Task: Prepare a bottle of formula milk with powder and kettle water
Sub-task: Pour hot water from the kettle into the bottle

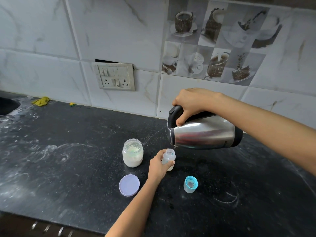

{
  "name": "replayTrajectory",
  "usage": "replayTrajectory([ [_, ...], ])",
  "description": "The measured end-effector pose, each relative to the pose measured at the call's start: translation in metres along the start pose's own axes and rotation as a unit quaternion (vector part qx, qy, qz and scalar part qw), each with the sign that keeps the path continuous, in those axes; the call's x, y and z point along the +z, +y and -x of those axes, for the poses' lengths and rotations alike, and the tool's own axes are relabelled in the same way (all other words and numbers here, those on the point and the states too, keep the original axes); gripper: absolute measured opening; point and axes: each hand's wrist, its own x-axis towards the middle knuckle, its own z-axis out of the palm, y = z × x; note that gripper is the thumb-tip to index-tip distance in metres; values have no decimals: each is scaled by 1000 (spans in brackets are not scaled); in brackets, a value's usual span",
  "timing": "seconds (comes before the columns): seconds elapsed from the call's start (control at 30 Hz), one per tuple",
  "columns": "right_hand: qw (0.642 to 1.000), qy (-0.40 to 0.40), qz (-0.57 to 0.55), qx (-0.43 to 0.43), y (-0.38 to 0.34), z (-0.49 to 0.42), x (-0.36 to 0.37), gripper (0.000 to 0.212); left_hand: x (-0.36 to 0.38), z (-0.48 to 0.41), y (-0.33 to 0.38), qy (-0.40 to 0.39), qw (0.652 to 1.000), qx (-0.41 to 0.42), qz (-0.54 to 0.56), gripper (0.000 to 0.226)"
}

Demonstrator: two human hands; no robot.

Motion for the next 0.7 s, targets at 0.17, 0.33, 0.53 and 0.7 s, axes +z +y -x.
replayTrajectory([
  [0.17, 1000, -3, 0, 5, -2, 0, -1, 48, -1, 1, 2, -3, 1000, -2, 3, 53],
  [0.33, 1000, -6, 0, 4, -3, -3, -1, 48, -2, -1, 0, -8, 1000, 1, 6, 53],
  [0.53, 1000, -10, -3, 7, -6, -5, -1, 46, -3, 0, 1, -13, 1000, 2, 3, 54],
  [0.7, 1000, -13, -5, 9, -9, -7, -1, 46, -4, 0, 2, -12, 1000, 5, -4, 51],
])
